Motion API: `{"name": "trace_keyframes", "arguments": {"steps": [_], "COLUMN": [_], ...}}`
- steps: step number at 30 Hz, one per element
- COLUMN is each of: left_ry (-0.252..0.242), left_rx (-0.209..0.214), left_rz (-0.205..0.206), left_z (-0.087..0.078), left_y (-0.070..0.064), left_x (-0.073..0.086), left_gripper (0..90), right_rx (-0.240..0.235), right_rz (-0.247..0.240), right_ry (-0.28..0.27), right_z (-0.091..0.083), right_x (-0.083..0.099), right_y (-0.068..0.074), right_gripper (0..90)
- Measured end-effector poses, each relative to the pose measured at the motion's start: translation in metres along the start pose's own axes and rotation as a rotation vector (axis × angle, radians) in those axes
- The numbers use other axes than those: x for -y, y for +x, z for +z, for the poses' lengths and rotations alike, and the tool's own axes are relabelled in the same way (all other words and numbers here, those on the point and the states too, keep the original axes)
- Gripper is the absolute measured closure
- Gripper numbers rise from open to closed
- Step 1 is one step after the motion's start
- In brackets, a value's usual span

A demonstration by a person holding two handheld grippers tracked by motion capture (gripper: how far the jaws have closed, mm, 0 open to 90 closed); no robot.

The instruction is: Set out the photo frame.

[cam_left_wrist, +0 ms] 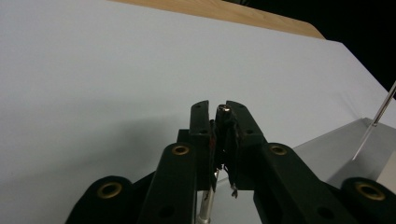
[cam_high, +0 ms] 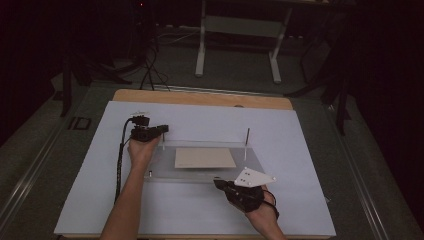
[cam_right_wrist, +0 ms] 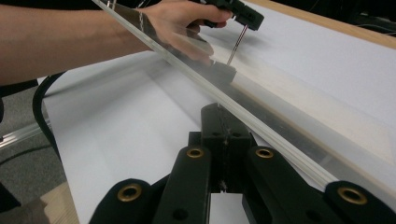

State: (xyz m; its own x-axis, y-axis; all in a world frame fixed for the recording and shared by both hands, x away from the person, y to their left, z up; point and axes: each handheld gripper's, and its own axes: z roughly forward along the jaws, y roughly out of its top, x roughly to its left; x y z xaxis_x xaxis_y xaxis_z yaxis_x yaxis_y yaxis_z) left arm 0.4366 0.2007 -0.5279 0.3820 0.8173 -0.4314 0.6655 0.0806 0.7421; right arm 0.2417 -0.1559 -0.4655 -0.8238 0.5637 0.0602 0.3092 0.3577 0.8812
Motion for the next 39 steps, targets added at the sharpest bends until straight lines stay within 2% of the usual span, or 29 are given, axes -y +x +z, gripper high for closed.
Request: {"name": "trace_keyframes", "arguments": {"steps": [3,9,20,32,39], "left_ry": [0.005,0.023,-0.022,-0.092,-0.113], "left_rx": [-0.008,-0.015,-0.015,0.023,0.022], "left_rz": [0.006,0.058,0.152,0.215,0.252], "left_z": [-0.001,-0.006,-0.03,-0.068,-0.089], "left_y": [0.0,0.001,-0.009,-0.013,-0.014], "left_x": [-0.001,-0.001,-0.001,0.02,0.034], "left_gripper": [72.5,67.0,61.9,60.7,58.9], "right_rx": [0.002,0.011,0.015,0.018,0.026], "right_rz": [0.003,0.007,0.03,0.037,0.041], "right_ry": [-0.009,-0.029,-0.039,-0.055,-0.07], "right_z": [0.0,-0.003,-0.004,-0.004,-0.003], "right_x": [-0.003,-0.008,-0.013,-0.02,-0.026], "right_y": [-0.001,-0.005,-0.012,-0.017,-0.02], "right_gripper": [90.0,90.0,90.0,90.0,90.0]}}
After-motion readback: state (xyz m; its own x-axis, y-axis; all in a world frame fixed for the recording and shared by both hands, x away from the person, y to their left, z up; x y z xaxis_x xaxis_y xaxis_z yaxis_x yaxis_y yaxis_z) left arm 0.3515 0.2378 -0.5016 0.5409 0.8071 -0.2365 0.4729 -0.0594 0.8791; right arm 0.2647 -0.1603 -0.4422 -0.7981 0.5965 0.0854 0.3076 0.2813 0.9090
